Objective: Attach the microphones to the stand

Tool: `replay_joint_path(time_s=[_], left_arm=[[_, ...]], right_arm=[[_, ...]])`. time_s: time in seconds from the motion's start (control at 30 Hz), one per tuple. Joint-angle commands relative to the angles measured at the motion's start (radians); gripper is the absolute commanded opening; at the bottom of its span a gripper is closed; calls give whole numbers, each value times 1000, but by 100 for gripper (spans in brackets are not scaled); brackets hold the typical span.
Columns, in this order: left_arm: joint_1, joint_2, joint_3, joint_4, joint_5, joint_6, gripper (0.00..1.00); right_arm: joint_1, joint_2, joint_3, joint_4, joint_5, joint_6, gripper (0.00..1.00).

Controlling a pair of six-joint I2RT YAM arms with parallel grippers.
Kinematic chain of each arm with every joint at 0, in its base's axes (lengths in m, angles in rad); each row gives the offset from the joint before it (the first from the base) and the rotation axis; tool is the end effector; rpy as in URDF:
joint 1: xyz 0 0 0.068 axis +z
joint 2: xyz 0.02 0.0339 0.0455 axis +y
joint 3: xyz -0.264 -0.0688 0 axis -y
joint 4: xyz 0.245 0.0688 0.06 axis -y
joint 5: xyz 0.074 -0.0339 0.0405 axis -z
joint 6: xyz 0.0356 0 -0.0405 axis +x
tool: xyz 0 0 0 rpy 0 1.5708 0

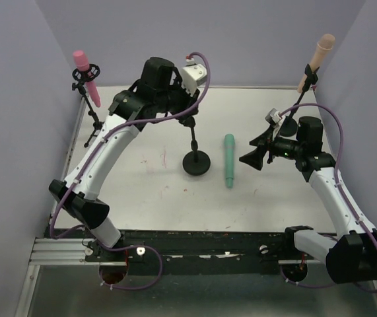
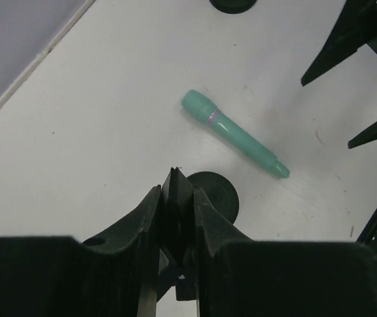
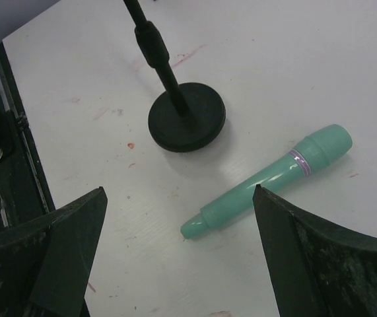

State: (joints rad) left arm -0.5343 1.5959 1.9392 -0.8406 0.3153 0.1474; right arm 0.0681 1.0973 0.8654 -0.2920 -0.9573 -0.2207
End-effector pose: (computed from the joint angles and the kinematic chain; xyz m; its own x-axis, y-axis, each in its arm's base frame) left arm 0.2800 -0.1785 0.4649 -0.3006 0.3401 -0.8911 0.7712 0.6364 -0.0173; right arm 0.2311 0.0449 0.3033 -0.3238 -0.1484 -0.9344 -0.8367 0.5060 0.2096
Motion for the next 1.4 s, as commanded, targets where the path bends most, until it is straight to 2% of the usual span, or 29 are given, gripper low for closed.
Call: replay_joint_path(time_s=[0.0,0.17,0.27,0.33,0.5,0.57,0.83,0.93,1.1,1.13,1.17,1.23,1.37], left_arm=[[-79,71,64,-17,28,78,0],[-147,105,73,-25,-24,112,1],[-165,105,55,-26,-56,106,7],[-167,95,38,-20,-80,78,19],[-168,50,-23,18,-163,-2,57],[-167,20,-58,56,-174,-28,67],[-158,-140,-166,210,-301,-74,86],[-133,-299,-314,346,-308,-117,98],[-24,-641,-731,607,-257,-297,98],[0,-715,-796,642,-240,-360,99],[34,-785,-894,676,-222,-415,98],[68,-914,-1041,721,-219,-504,98],[77,-1097,-1284,758,-239,-633,98]], right_arm=[[-5,10,-14,-10,19,-23,100],[-5,16,-12,-12,25,-28,100],[-5,21,-14,-12,26,-28,100],[-5,26,-16,-13,26,-29,100],[-5,39,-19,-10,32,-31,100],[-5,49,-19,-10,35,-32,100],[-5,90,-32,-4,58,-48,100],[-5,107,-42,5,65,-54,100],[2,200,-2,-4,136,12,100],[13,231,21,-24,173,23,99],[34,260,44,-53,230,23,94],[93,315,84,-73,400,64,91],[206,392,107,-23,639,208,93]])
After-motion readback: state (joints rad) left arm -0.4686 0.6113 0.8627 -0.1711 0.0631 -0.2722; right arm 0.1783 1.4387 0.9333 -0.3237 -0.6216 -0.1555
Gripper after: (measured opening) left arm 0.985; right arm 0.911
